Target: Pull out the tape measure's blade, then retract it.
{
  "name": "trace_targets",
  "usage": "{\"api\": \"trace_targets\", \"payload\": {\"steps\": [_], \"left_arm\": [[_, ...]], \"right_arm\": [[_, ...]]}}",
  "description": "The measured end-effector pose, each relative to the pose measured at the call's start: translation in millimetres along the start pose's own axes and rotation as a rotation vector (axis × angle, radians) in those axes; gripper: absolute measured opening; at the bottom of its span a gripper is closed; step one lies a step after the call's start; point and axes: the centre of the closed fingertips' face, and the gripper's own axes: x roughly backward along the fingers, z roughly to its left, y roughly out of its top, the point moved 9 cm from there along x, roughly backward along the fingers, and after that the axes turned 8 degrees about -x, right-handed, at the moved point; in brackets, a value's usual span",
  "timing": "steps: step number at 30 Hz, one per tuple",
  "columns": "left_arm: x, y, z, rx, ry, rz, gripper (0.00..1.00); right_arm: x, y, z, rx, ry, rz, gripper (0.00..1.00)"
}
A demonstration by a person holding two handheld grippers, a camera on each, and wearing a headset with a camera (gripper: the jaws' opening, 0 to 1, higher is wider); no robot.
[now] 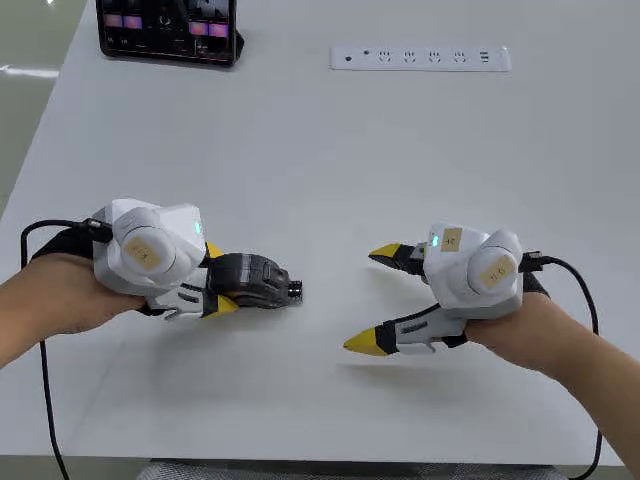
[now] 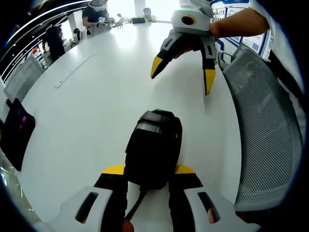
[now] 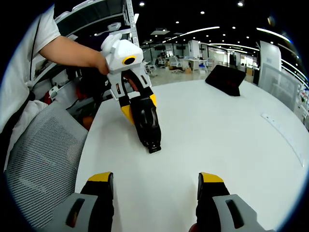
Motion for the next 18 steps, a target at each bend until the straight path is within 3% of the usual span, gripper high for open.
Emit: {"api": "trace_targets", "payload": {"steps": [18], "left_arm": [[-1.8,0.9,1.0,-0.095,0.005,0.013,0.27]], "right_arm": [[-28.4,14.5,-5.2,0.060,0.043,-0.026,0.48]]}}
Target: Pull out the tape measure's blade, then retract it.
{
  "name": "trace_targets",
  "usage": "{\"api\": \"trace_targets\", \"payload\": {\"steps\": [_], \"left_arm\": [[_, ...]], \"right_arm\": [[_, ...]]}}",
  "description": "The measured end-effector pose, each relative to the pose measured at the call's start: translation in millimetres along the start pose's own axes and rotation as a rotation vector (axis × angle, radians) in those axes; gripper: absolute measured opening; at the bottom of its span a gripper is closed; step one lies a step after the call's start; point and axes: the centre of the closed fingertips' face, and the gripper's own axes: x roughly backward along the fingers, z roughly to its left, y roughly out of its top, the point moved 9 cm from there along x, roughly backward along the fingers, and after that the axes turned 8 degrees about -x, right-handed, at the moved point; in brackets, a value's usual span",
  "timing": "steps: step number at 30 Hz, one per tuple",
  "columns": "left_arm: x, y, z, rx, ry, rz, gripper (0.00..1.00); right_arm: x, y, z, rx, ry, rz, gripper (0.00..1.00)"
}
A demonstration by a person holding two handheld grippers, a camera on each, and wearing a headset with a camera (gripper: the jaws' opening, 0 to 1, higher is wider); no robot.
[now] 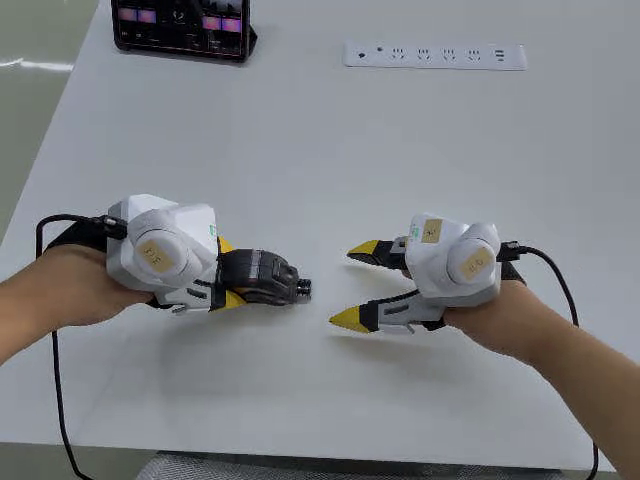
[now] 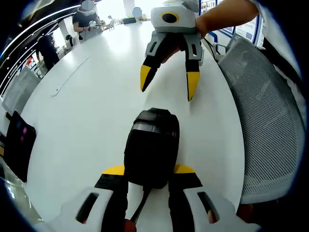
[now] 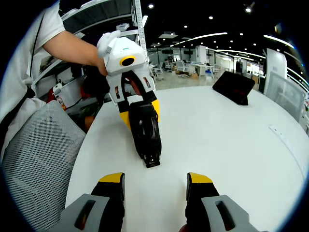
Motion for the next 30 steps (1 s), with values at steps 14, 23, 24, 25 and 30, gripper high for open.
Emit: {"api": "trace_targets", "payload": {"steps": [14,23,24,25,30], "left_arm": [[-1.7,0.0,1.6,0.003,-0.009,0.005,0.27],[-1.7,0.4,0.9,0.002,-0.009,0.018,0.27],[-1.7,0.6,0.8,0.000,-0.009,0.020,0.27],[-1.7,0.6,0.7,0.000,-0.009,0.021,0.27],[-1.2,1.5,0.0,0.003,-0.010,0.023,0.27]], "right_arm": [[-18.3,1.7,-1.2,0.031,0.026,-0.009,0.34],[-25.4,3.4,-1.9,0.044,0.036,-0.013,0.26],[-26.4,3.3,-2.1,0.045,0.036,-0.013,0.26],[-27.2,3.2,-2.2,0.046,0.038,-0.013,0.25],[-31.3,4.4,-1.9,0.064,0.047,-0.013,0.22]]}}
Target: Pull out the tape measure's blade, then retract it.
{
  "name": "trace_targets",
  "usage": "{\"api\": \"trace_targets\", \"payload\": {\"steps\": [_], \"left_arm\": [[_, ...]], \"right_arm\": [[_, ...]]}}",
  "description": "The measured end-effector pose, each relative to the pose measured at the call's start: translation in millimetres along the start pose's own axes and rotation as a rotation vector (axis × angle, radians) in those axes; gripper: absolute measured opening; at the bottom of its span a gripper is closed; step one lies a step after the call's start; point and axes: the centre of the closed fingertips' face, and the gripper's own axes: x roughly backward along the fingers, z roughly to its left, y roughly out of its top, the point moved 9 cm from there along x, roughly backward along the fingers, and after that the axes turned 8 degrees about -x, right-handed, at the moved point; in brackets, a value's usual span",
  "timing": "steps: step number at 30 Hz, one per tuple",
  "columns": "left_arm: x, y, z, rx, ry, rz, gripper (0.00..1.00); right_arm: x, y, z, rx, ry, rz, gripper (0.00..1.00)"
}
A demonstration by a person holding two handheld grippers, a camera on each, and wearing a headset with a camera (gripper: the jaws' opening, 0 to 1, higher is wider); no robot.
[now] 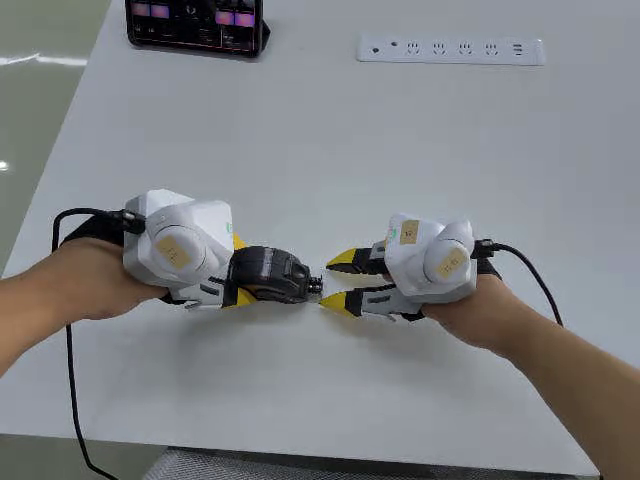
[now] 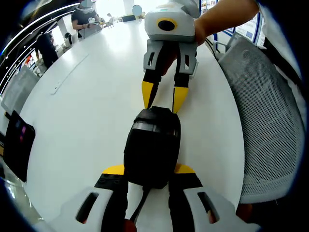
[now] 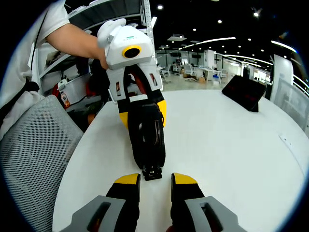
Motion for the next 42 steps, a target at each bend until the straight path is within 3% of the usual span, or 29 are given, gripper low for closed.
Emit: {"api": "trace_targets", "payload": {"steps": [20,27,31,42], "left_arm": [[-0.3,-1.4,0.9,0.005,-0.002,0.004,0.27],[-0.6,-1.0,0.8,0.010,0.000,0.006,0.27],[-0.5,-0.6,1.1,0.007,-0.003,0.009,0.27],[-0.8,-0.7,1.2,-0.007,-0.009,0.009,0.27]], "right_arm": [[-12.7,-0.5,1.1,0.050,0.037,-0.003,0.13],[-13.7,0.5,1.2,0.055,0.026,-0.005,0.12],[-12.8,1.6,0.7,0.018,0.021,0.003,0.11],[-10.9,-1.1,3.3,0.038,0.014,0.007,0.09]]}}
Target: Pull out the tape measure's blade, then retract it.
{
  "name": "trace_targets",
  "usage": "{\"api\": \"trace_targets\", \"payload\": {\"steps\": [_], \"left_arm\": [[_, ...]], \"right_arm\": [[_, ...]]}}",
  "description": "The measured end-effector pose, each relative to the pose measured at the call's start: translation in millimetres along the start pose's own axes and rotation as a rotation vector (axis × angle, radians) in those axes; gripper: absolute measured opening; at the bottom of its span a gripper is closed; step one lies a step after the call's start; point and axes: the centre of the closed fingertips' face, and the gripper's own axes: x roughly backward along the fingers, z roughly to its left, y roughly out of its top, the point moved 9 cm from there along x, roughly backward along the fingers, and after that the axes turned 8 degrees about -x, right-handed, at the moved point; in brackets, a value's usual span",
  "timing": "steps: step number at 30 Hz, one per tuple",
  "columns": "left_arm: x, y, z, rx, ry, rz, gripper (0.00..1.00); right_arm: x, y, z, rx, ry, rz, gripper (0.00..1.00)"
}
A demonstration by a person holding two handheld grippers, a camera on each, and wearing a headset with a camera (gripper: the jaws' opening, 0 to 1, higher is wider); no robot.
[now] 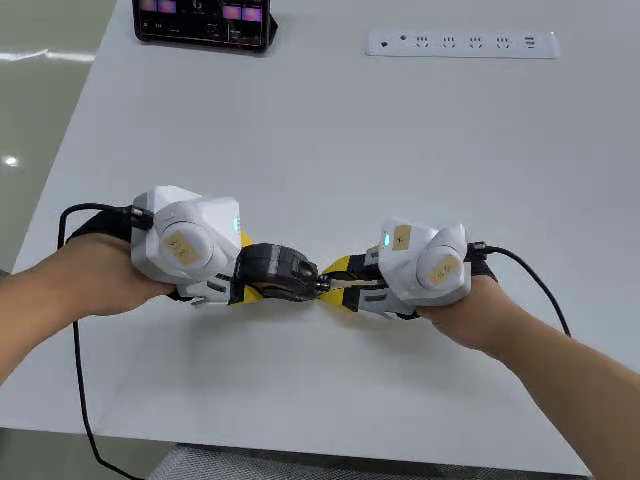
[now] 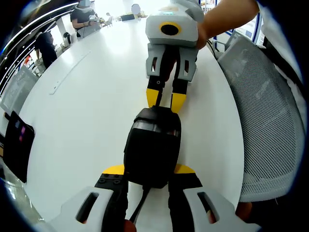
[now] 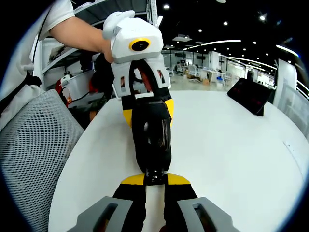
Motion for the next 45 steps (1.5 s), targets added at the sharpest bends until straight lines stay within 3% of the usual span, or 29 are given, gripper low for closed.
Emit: {"api": "trace_targets", "payload": {"steps": [15,45], "left_arm": [[1.1,1.0,0.1,-0.002,-0.002,0.010,0.26],[1.3,0.3,0.6,-0.002,-0.002,0.020,0.27]], "right_arm": [[12.6,-3.0,-1.7,0.008,-0.005,0.002,0.09],[52.7,-25.5,-3.9,0.023,-0.054,0.043,0.09]]}}
